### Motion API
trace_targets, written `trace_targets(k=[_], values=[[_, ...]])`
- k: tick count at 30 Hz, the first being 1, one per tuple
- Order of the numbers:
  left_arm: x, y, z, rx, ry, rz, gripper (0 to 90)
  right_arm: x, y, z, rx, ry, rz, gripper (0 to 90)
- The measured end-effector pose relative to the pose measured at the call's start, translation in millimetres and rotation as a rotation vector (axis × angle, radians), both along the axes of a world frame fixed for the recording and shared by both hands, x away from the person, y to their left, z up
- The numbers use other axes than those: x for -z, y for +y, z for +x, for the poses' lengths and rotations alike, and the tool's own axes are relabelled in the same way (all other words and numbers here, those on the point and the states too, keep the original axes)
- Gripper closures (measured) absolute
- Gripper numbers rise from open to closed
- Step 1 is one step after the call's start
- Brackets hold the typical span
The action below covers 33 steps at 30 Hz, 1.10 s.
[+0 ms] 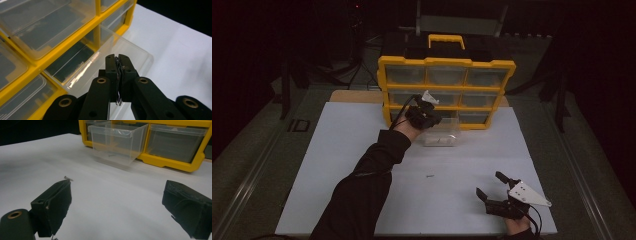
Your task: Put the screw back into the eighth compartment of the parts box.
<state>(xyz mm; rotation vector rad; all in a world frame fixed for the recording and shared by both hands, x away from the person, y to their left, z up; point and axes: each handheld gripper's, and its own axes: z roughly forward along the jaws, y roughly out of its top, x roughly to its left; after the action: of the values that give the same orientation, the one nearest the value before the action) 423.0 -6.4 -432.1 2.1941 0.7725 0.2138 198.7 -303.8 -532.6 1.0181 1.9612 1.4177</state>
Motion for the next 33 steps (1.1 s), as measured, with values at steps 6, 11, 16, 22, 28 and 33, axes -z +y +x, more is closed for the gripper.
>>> trace_targets(k=[6,11,16,22,28,33], values=[[9.3,-2.2,5.3,-0.035,0.020,0.017,86.3,0.0,-0.6,0.1,0.007,0.000,0.002,8.8],[18.1,-2.4,10.4,-0.059,0.041,0.035,86.3,-0.5,-0.7,-0.4,0.007,-0.002,0.001,8.8],[23.4,-7.7,12.5,-0.057,0.046,0.039,86.2,-0.7,-1.4,-0.3,0.008,-0.003,0.005,8.8],[31.6,-12.6,16.5,-0.077,0.074,0.073,86.2,-1.0,-1.4,-0.6,0.006,-0.004,0.003,8.8],[34.4,-18.2,17.4,-0.077,0.088,0.094,86.1,-1.0,-2.3,-0.1,0.009,-0.002,0.009,8.8],[37.1,-19.8,20.2,-0.083,0.114,0.115,86.1,-0.7,-2.5,-0.1,0.007,-0.001,0.010,8.8]])
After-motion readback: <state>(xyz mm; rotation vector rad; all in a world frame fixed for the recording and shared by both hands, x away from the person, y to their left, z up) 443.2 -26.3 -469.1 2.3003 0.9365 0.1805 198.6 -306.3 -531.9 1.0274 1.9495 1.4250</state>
